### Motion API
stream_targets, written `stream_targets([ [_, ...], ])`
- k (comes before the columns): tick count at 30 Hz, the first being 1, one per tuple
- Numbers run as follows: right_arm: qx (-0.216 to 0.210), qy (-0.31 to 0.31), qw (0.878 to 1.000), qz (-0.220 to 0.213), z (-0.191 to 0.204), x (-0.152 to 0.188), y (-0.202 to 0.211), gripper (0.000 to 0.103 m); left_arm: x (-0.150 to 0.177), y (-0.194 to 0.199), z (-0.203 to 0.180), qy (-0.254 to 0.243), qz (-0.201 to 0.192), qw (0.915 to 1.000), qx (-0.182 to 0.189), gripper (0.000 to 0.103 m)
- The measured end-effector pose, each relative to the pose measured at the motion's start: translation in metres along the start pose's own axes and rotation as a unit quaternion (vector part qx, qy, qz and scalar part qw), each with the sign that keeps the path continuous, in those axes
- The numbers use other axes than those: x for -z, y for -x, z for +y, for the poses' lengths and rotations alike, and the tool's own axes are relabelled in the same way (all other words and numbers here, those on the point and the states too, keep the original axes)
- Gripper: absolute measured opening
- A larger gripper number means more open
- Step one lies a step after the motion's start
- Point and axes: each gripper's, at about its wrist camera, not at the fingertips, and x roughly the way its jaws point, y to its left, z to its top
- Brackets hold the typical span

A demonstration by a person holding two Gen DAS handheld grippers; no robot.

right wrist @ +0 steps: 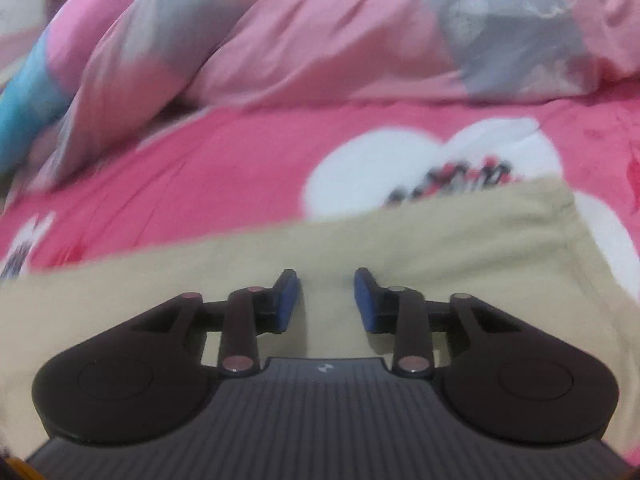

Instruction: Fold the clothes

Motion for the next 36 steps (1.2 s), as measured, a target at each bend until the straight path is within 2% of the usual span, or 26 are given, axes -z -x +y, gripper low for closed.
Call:
stream_targets([
  [1,0.017,-0.043,0.999,-0.009,-0.008,-0.006,0.002,0.014,0.000,0.002,0.001,0.006,0.004,0.9999,0.010,0.069],
  [2,0.043,-0.071,0.996,-0.018,-0.011,-0.010,0.007,0.014,-0.001,0.004,0.001,0.013,0.010,0.9996,0.022,0.071],
  [4,0.105,-0.073,0.991,-0.031,-0.001,-0.013,0.021,0.026,0.000,0.010,-0.002,0.010,0.013,0.9994,0.029,0.071],
  [5,0.111,-0.050,0.992,-0.033,0.013,-0.011,0.028,0.028,0.000,0.013,-0.004,0.006,0.015,0.9994,0.031,0.071],
  [6,0.084,-0.020,0.996,-0.036,0.032,-0.007,0.038,0.030,0.000,0.016,-0.005,0.008,0.015,0.9992,0.037,0.071],
  [7,0.031,0.014,0.999,-0.034,0.054,0.000,0.047,0.033,0.000,0.020,-0.004,0.016,0.014,0.9988,0.045,0.071],
  [9,-0.066,0.083,0.994,-0.008,0.102,0.023,0.060,0.037,0.000,0.026,0.000,0.034,0.016,0.9976,0.059,0.069],
  [11,-0.145,0.147,0.978,0.022,0.146,0.047,0.067,0.038,-0.001,0.033,0.004,0.044,0.010,0.9975,0.055,0.068],
  [13,-0.191,0.208,0.958,0.052,0.181,0.077,0.074,0.038,-0.002,0.041,0.009,0.045,0.000,0.9980,0.044,0.067],
  [16,-0.191,0.274,0.937,0.099,0.203,0.131,0.081,0.038,-0.003,0.050,0.020,0.060,-0.004,0.9974,0.040,0.064],
  [18,-0.175,0.302,0.934,0.081,0.201,0.154,0.103,0.039,-0.001,0.055,0.027,0.070,-0.007,0.9967,0.041,0.063],
  [20,-0.185,0.303,0.929,0.101,0.202,0.157,0.123,0.039,0.000,0.058,0.032,0.079,-0.006,0.9960,0.043,0.062],
  [22,-0.200,0.297,0.928,0.104,0.209,0.154,0.133,0.036,0.002,0.058,0.036,0.090,-0.001,0.9947,0.049,0.058],
  [25,-0.202,0.316,0.925,0.059,0.227,0.152,0.137,0.036,0.004,0.059,0.041,0.104,0.002,0.9933,0.050,0.055],
  [27,-0.212,0.314,0.925,0.041,0.237,0.149,0.122,0.036,0.005,0.061,0.044,0.106,0.001,0.9935,0.042,0.054],
  [28,-0.215,0.308,0.926,0.045,0.241,0.149,0.112,0.036,0.006,0.063,0.045,0.107,-0.001,0.9935,0.038,0.053],
  [30,-0.213,0.278,0.932,0.091,0.241,0.156,0.094,0.033,0.007,0.068,0.050,0.112,-0.007,0.9933,0.028,0.053],
  [31,-0.213,0.267,0.935,0.094,0.236,0.163,0.101,0.033,0.007,0.071,0.053,0.115,-0.011,0.9931,0.023,0.053],
  [33,-0.215,0.274,0.933,0.094,0.232,0.171,0.120,0.033,0.007,0.073,0.059,0.121,-0.016,0.9925,0.015,0.053],
  [35,-0.212,0.279,0.932,0.096,0.232,0.172,0.134,0.029,0.005,0.073,0.063,0.130,-0.017,0.9913,0.012,0.053],
  [36,-0.213,0.269,0.935,0.091,0.234,0.168,0.137,0.027,0.004,0.073,0.065,0.135,-0.017,0.9906,0.012,0.053],
])
